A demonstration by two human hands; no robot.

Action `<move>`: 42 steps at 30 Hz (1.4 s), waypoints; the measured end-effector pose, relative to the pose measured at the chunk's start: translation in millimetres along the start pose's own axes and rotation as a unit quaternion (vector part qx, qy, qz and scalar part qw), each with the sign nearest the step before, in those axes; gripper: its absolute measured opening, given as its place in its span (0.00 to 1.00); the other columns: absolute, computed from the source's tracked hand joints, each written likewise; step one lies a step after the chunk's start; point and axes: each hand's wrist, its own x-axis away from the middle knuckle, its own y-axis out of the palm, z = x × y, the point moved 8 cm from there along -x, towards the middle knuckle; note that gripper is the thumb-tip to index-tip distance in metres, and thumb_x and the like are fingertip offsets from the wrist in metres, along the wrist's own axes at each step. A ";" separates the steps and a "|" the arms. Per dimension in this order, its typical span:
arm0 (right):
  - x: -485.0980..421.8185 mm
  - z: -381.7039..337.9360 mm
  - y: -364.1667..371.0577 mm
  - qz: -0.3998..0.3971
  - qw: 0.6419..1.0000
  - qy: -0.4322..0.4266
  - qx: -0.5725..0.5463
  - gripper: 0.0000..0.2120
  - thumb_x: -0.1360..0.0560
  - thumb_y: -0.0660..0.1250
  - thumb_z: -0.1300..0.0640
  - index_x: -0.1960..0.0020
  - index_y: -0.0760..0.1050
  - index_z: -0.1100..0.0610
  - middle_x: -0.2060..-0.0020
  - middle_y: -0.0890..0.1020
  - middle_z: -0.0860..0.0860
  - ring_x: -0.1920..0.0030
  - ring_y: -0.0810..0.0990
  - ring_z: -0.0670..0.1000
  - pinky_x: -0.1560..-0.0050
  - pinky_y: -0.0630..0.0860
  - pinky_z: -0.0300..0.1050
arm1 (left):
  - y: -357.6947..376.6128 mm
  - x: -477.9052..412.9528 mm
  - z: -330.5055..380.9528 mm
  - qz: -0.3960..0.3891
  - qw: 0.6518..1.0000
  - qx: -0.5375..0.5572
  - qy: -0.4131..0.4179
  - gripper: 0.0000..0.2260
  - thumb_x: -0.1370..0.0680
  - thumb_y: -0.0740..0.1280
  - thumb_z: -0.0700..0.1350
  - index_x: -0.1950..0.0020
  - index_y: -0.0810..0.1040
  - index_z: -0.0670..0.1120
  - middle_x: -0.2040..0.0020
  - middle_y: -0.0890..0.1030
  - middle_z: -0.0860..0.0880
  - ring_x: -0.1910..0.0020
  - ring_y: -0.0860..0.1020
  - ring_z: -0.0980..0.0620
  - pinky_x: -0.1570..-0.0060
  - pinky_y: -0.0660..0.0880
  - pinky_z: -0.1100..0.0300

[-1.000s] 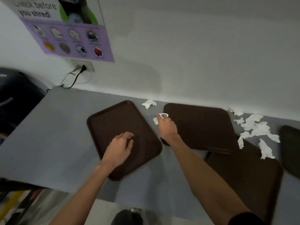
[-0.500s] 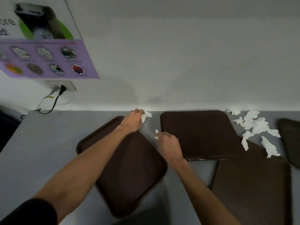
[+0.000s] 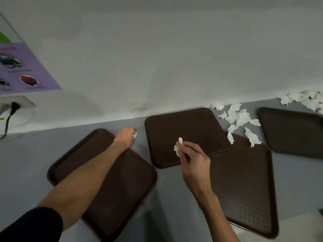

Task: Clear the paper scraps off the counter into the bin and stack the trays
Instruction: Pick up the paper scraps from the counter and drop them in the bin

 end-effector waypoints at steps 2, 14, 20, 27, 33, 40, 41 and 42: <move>5.9 8.4 -16.7 0.020 0.999 0.020 -0.019 0.11 0.19 0.73 0.57 0.38 0.87 0.50 0.43 0.83 0.44 0.47 0.84 0.41 0.43 0.81 0.37 | -10.7 12.7 7.7 0.026 0.995 0.091 -0.024 0.08 0.22 0.69 0.40 0.44 0.84 0.46 0.46 0.84 0.40 0.45 0.83 0.38 0.44 0.78 0.48; 79.2 75.5 -189.6 0.109 0.982 0.091 -0.127 0.16 0.19 0.72 0.59 0.35 0.81 0.42 0.44 0.83 0.41 0.44 0.84 0.43 0.41 0.82 0.47 | -71.9 213.4 223.3 0.094 0.857 0.507 0.022 0.02 0.16 0.66 0.42 0.45 0.77 0.48 0.50 0.85 0.48 0.53 0.87 0.50 0.47 0.82 0.52; 139.1 143.2 -295.7 0.115 0.940 0.159 -0.280 0.11 0.20 0.73 0.61 0.44 0.87 0.47 0.45 0.88 0.47 0.42 0.86 0.48 0.36 0.81 0.57 | -59.4 301.3 371.4 0.068 0.800 0.594 0.049 0.06 0.20 0.70 0.37 0.46 0.83 0.45 0.53 0.85 0.45 0.55 0.84 0.50 0.48 0.80 0.58; 212.3 225.4 -425.0 0.175 0.919 0.187 -0.301 0.11 0.19 0.71 0.64 0.46 0.88 0.50 0.49 0.89 0.49 0.45 0.87 0.53 0.38 0.80 0.53 | -18.3 363.0 545.6 -0.028 0.795 0.597 0.103 0.11 0.20 0.70 0.34 0.47 0.87 0.48 0.51 0.87 0.50 0.50 0.83 0.55 0.43 0.77 0.64; 266.3 311.2 -519.8 0.271 0.860 0.229 -0.367 0.13 0.17 0.62 0.72 0.48 0.86 0.65 0.51 0.87 0.60 0.47 0.88 0.60 0.39 0.83 0.57 | 37.8 379.4 693.5 -0.126 0.770 0.607 0.152 0.10 0.16 0.64 0.38 0.43 0.85 0.45 0.49 0.85 0.44 0.53 0.83 0.47 0.47 0.82 0.55; 300.1 425.9 -623.6 0.353 0.825 0.286 -0.337 0.19 0.18 0.57 0.72 0.53 0.86 0.64 0.49 0.87 0.56 0.45 0.87 0.59 0.39 0.83 0.53 | 114.1 369.2 854.6 -0.206 0.778 0.568 0.172 0.11 0.15 0.61 0.39 0.44 0.84 0.46 0.53 0.79 0.43 0.59 0.81 0.47 0.54 0.80 0.57; 303.3 443.8 -638.4 0.363 0.819 0.295 -0.332 0.18 0.18 0.57 0.72 0.53 0.86 0.64 0.49 0.87 0.56 0.45 0.87 0.59 0.39 0.83 0.52 | 126.4 365.9 877.9 -0.213 0.783 0.558 0.175 0.11 0.15 0.61 0.39 0.44 0.84 0.47 0.55 0.79 0.44 0.60 0.80 0.48 0.55 0.79 0.56; 306.2 462.3 -653.4 0.369 0.817 0.305 -0.321 0.17 0.18 0.58 0.71 0.52 0.86 0.64 0.50 0.87 0.56 0.46 0.87 0.58 0.40 0.83 0.51 | 140.5 361.9 902.3 -0.218 0.789 0.546 0.178 0.10 0.15 0.62 0.40 0.44 0.83 0.47 0.57 0.78 0.46 0.61 0.78 0.48 0.56 0.78 0.55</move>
